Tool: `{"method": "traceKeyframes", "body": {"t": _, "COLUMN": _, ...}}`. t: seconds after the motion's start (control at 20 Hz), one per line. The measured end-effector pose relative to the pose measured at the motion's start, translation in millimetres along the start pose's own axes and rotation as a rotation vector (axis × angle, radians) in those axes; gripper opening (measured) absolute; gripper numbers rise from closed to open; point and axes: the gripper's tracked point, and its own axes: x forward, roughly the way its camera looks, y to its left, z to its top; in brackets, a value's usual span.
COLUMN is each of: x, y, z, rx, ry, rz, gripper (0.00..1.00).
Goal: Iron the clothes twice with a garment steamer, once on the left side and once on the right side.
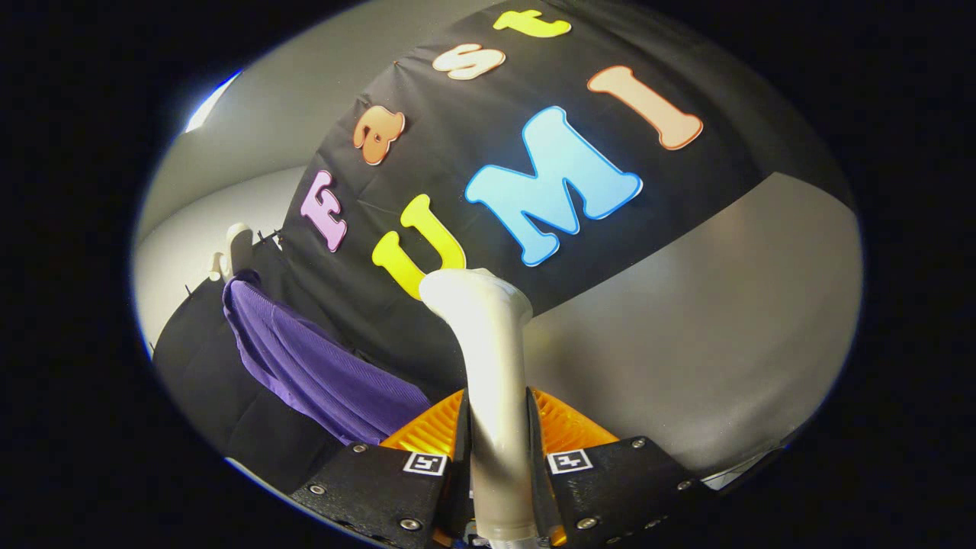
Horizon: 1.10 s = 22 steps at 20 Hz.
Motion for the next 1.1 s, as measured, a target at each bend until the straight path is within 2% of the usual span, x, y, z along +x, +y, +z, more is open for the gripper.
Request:
{"method": "traceKeyframes", "body": {"t": 0.2, "x": -43, "y": 24, "z": -27, "rx": -0.11, "ry": -0.075, "rz": -0.056, "gripper": 0.33}}
{"method": "traceKeyframes", "body": {"t": 0.55, "x": -94, "y": 82, "z": -82, "rx": -0.22, "ry": -0.255, "rz": -0.086, "gripper": 0.33}}
{"method": "traceKeyframes", "body": {"t": 0.8, "x": -116, "y": 128, "z": -108, "rx": -0.345, "ry": -0.352, "rz": -0.088, "gripper": 0.33}}
{"method": "traceKeyframes", "body": {"t": 1.1, "x": -123, "y": 178, "z": -131, "rx": -0.37, "ry": -0.415, "rz": -0.051, "gripper": 0.33}}
